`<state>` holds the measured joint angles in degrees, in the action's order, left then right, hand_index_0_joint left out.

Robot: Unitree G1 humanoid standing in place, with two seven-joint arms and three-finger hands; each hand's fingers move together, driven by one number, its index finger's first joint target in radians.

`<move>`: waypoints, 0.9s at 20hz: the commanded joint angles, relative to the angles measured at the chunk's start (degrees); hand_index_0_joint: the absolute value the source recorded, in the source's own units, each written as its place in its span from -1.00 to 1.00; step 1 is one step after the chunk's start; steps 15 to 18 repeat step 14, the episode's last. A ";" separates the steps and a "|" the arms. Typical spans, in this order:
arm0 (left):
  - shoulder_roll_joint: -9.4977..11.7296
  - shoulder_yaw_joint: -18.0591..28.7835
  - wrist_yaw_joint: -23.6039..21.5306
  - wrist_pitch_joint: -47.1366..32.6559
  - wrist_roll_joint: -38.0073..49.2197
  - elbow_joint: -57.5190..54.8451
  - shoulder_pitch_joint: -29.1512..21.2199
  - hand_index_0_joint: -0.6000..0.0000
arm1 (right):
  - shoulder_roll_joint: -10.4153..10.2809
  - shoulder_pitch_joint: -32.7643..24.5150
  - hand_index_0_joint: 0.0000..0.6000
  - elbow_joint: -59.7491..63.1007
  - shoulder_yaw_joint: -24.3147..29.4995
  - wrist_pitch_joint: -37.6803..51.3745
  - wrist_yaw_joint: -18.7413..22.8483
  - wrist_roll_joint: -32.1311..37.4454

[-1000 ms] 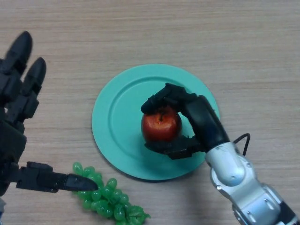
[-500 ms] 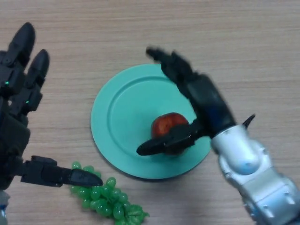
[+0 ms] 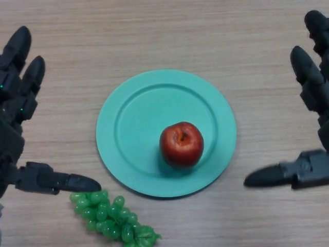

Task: Pick up the red apple and place it on the plate

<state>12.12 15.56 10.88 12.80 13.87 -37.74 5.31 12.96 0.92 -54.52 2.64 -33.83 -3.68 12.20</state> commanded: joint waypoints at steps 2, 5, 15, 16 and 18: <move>2.36 1.32 -4.19 -6.38 -1.05 -5.14 -2.99 1.00 | 0.78 1.54 -1.00 -3.93 0.27 8.75 -3.46 -4.19; 2.56 0.17 -4.62 -5.62 -1.76 -5.86 -3.58 1.00 | -0.20 4.31 -1.00 -3.91 -1.31 12.24 -6.12 -7.02; 2.85 0.11 -1.48 -7.49 -6.38 -4.99 -3.41 1.00 | -0.15 2.23 -1.00 -2.96 -1.68 15.01 -5.15 -9.12; 2.85 0.11 -1.48 -7.49 -6.38 -4.99 -3.41 1.00 | -0.15 2.23 -1.00 -2.96 -1.68 15.01 -5.15 -9.12; 2.85 0.11 -1.48 -7.49 -6.38 -4.99 -3.41 1.00 | -0.15 2.23 -1.00 -2.96 -1.68 15.01 -5.15 -9.12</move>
